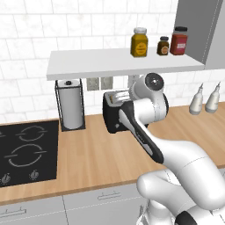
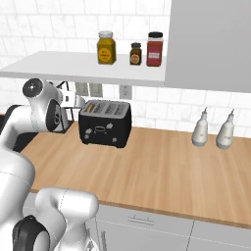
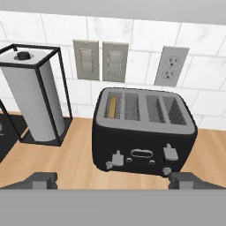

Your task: Start the toaster. Once the lever pops up, take the bread to the plate on the dining counter.

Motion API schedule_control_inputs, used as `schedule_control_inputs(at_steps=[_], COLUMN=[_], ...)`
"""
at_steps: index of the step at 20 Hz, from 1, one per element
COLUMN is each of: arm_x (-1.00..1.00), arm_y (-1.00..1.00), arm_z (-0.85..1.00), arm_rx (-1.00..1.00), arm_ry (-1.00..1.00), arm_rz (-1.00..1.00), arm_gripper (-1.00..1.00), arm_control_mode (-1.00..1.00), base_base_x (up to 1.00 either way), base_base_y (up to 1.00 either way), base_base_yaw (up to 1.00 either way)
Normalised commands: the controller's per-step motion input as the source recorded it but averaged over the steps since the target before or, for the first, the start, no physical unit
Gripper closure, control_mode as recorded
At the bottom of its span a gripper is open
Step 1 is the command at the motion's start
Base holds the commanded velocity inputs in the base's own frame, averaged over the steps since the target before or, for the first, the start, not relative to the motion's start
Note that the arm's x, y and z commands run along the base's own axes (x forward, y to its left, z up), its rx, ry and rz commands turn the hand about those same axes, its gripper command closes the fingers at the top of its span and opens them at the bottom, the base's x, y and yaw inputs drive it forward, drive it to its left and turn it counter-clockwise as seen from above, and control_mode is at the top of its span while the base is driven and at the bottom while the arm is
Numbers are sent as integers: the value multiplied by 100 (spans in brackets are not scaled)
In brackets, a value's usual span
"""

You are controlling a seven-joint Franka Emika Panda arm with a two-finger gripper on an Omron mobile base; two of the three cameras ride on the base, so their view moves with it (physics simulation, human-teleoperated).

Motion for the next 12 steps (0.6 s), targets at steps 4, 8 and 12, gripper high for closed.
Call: schedule_control_inputs(at_steps=[4,8,12], arm_x=[0,0,0], arm_y=[0,0,0], arm_z=[0,0,0], arm_rx=[0,0,0], arm_ry=[0,0,0], arm_rz=[0,0,0], arm_gripper=[-100,-100,-100], arm_control_mode=[-100,-100,-100], base_base_x=[0,0,0], base_base_y=[0,0,0], base_base_yaw=[0,0,0])
